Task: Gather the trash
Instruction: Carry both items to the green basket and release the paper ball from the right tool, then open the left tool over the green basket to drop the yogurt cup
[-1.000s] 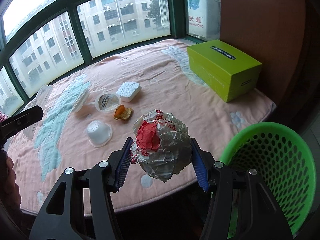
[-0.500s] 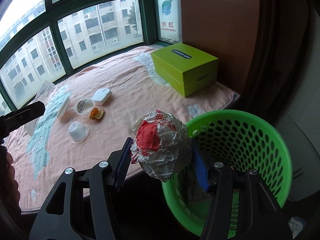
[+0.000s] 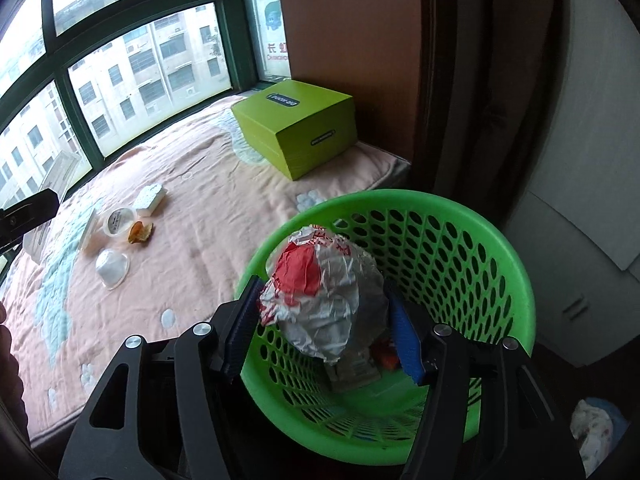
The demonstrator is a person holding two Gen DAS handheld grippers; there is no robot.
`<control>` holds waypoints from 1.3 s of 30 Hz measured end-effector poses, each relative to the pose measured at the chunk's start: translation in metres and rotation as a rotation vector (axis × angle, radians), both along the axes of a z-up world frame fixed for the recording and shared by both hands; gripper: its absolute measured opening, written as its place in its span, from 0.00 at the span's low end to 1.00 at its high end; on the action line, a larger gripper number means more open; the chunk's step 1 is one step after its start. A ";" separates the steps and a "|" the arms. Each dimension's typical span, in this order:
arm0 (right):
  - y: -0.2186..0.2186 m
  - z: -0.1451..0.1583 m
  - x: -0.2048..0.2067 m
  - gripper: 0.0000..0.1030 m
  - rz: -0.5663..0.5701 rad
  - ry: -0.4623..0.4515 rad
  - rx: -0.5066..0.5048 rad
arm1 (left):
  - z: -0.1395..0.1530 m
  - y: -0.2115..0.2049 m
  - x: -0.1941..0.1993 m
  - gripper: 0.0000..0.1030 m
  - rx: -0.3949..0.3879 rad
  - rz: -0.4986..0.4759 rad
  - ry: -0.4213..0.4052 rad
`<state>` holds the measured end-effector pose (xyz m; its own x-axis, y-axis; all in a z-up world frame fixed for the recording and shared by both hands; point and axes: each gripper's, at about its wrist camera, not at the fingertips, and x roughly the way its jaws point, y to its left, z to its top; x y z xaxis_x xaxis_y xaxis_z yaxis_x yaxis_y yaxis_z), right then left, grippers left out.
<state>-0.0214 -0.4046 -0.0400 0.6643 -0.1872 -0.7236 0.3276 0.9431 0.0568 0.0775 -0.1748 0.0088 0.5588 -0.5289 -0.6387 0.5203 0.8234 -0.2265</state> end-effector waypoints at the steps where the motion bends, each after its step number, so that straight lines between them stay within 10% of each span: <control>1: -0.003 -0.001 -0.001 0.64 -0.005 0.000 0.004 | 0.000 -0.003 0.000 0.87 0.002 -0.004 -0.001; 19: -0.022 0.009 -0.033 0.85 -0.054 -0.051 -0.010 | -0.001 -0.058 -0.011 0.87 0.024 -0.093 0.006; 39: -0.051 0.006 -0.076 0.86 -0.144 -0.086 0.023 | -0.022 -0.139 -0.029 0.88 0.085 -0.238 0.046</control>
